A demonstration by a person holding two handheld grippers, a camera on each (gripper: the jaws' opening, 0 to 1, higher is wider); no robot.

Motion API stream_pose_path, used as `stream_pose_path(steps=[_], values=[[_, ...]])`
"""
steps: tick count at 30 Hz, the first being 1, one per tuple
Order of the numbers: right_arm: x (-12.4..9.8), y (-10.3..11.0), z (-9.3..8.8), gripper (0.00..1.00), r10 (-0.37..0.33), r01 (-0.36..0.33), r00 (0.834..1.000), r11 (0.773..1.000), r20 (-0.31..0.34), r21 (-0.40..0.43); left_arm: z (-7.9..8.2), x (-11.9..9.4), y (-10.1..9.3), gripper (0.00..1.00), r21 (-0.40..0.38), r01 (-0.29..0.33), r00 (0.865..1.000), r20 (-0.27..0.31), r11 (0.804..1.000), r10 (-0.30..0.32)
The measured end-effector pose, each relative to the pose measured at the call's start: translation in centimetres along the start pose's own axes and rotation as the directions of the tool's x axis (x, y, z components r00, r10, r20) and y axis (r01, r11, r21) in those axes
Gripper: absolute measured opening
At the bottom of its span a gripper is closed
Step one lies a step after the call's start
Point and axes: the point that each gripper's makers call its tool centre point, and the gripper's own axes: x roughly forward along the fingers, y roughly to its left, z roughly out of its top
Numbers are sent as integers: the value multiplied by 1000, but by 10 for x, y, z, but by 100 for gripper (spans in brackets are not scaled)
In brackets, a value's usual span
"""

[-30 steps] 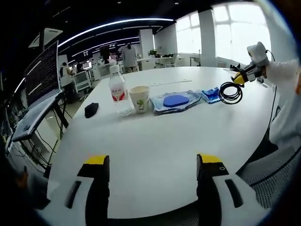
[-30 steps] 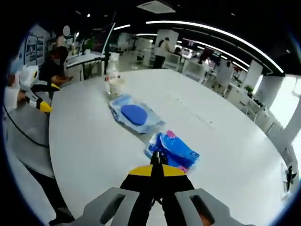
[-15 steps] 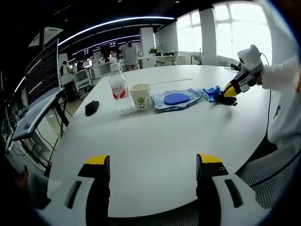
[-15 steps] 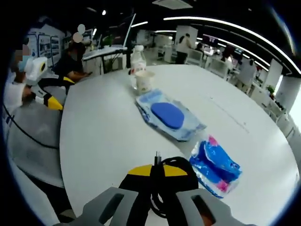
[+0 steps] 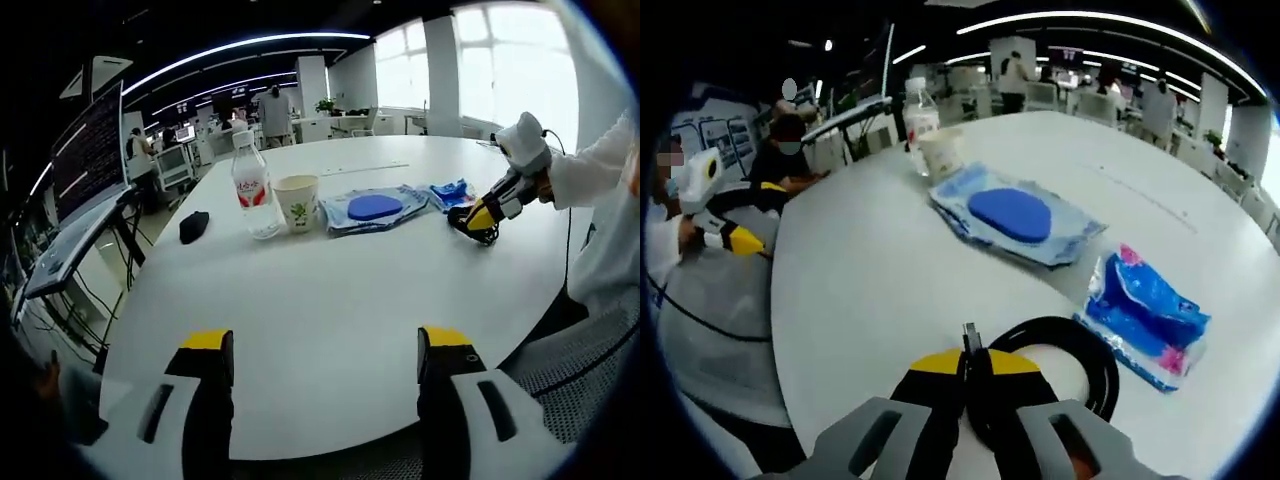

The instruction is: Arrange the tabletop items into an orderly group along one side of the table until the central work area is clear of visible clutter.

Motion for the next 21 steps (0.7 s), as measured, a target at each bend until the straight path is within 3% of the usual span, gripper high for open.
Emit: stream_pose_path(steps=[3, 4, 8, 14, 18, 21], values=[[-2, 0, 4, 5, 7, -8, 999, 1000, 33, 25, -1, 0, 0, 79, -6, 1, 1000, -4, 1000, -1], [-6, -1, 13, 5, 6, -9, 996, 999, 86, 33, 0, 0, 0, 80, -15, 1, 1000, 1, 1000, -1], [-21, 5, 31, 12, 43, -61, 982, 994, 186, 89, 5, -1, 2, 86, -75, 4, 1000, 28, 997, -2], [-47, 4, 24, 29, 10, -43, 972, 990, 235, 135, 12, -1, 1, 93, -105, 13, 998, 68, 994, -5], [-70, -14, 5, 53, -94, 36, 965, 972, 245, 232, 13, 0, -1, 96, -117, 28, 997, 80, 993, -19], [-90, -20, -7, 82, -144, 49, 955, 939, 259, 341, 20, 0, -6, 100, -151, 59, 992, 120, 987, -41]])
